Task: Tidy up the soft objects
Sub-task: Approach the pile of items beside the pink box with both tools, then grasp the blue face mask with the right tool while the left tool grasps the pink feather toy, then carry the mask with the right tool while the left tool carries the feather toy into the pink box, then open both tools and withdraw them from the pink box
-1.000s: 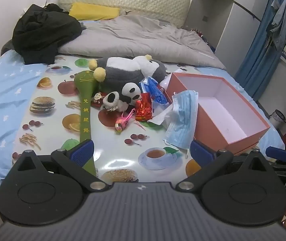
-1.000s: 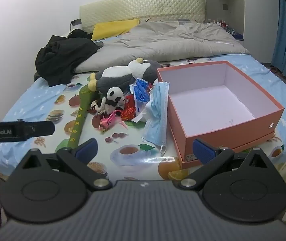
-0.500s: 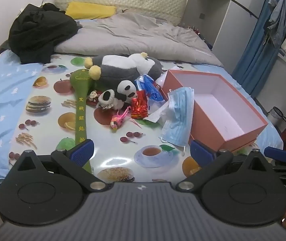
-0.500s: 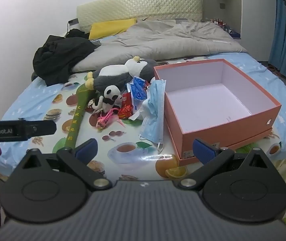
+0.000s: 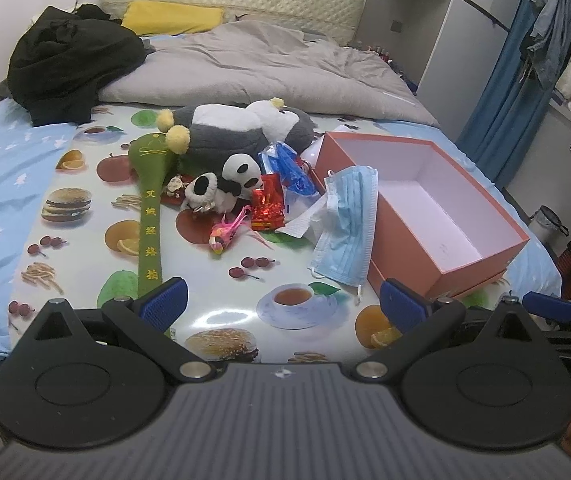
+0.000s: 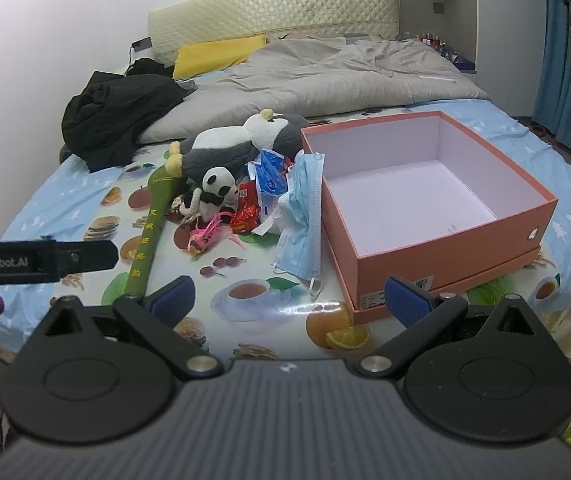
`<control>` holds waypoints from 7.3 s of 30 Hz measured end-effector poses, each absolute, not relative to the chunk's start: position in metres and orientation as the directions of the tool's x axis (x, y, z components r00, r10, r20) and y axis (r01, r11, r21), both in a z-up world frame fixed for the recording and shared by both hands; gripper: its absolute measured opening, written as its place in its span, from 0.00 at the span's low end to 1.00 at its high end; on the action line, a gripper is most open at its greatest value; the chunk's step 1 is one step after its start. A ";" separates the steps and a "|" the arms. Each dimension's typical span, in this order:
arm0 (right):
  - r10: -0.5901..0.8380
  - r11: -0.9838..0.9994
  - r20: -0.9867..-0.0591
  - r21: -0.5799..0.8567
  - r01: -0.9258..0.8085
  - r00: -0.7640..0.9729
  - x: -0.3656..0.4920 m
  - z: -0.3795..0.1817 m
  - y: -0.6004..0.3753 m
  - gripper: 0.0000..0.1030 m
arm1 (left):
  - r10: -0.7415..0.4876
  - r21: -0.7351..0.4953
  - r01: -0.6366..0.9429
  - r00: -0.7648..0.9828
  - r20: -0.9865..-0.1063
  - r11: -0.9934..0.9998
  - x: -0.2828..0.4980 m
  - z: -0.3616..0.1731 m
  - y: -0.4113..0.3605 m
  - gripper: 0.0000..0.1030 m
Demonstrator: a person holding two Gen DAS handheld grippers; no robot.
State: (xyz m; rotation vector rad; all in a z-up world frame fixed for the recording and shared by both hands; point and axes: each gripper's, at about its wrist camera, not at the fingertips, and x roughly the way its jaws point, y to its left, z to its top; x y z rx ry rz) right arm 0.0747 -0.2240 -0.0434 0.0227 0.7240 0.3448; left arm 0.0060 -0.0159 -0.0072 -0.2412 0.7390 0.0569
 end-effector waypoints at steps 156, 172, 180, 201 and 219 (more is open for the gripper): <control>0.327 0.931 -0.648 0.098 -0.351 0.688 0.206 -0.075 -0.165 0.05 | -0.042 -0.248 -0.186 0.714 -0.699 0.951 0.171 -0.037 0.014 0.33; 0.238 0.971 -0.570 0.123 -0.205 0.787 0.241 -0.020 -0.252 0.05 | -0.186 -0.277 0.010 0.764 -0.618 0.961 0.236 0.026 -0.078 0.33; 0.159 0.987 -0.644 0.130 -0.098 0.748 0.274 -0.051 -0.297 0.05 | -0.273 -0.287 0.093 0.671 -0.690 0.953 0.291 -0.013 -0.131 0.33; 0.129 0.986 -0.808 0.166 0.013 0.575 0.318 -0.130 -0.333 0.52 | -0.317 -0.252 0.196 0.485 -0.815 0.948 0.363 -0.091 -0.182 0.58; 0.155 0.980 -0.681 0.198 -0.024 0.716 0.235 -0.056 -0.314 0.59 | -0.307 -0.235 0.198 0.648 -0.698 0.952 0.251 -0.004 -0.137 0.58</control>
